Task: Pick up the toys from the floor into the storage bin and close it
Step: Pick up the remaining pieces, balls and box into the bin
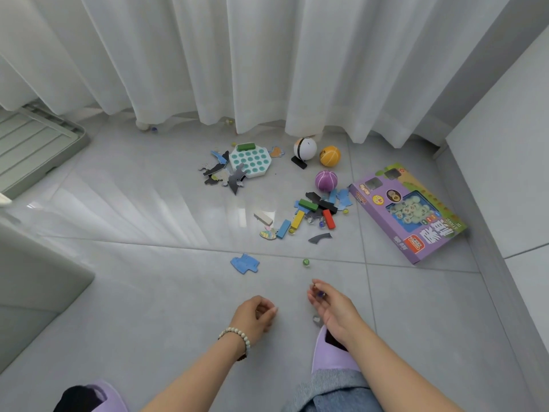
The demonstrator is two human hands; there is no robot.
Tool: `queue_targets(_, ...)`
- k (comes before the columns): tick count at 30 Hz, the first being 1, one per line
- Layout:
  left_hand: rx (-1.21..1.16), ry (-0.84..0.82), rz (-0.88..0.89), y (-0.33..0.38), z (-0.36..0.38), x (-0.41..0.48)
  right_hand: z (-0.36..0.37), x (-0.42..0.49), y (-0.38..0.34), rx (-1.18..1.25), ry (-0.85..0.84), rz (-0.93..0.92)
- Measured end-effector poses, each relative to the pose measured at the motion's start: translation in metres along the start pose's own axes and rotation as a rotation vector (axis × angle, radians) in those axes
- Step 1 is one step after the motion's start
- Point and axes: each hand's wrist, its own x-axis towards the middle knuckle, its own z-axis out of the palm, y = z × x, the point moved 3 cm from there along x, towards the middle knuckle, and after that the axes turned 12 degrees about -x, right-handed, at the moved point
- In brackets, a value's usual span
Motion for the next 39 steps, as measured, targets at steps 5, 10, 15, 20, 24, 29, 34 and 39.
queue_targets(5,-0.424,0.01,-0.227,0.017,0.016,0.001,-0.003,0.001,-0.004,-0.069,-0.016,0.064)
queue_targets(10,-0.189,-0.024,-0.109,0.026,0.029,0.009,-0.017,-0.003,-0.009,-0.217,-0.01,0.034)
queue_targets(15,0.216,-0.112,0.083,0.033,0.051,0.016,-0.04,-0.002,-0.016,-0.303,0.06,0.015)
queue_targets(20,0.382,-0.069,0.173,0.044,0.071,0.025,-0.058,-0.005,-0.017,-0.363,0.065,0.01)
queue_targets(24,0.521,-0.051,0.131,0.046,0.081,0.036,-0.068,-0.002,-0.017,-0.301,0.065,0.013)
queue_targets(29,0.654,-0.056,0.047,0.047,0.081,0.045,-0.068,0.001,-0.02,-0.137,0.048,0.058)
queue_targets(34,-0.413,0.062,-0.3,0.057,0.088,0.025,-0.039,-0.013,-0.04,0.059,-0.088,-0.001)
queue_targets(39,-1.029,-0.05,-0.474,0.071,0.085,0.01,0.008,-0.038,-0.055,-0.053,-0.286,-0.113)
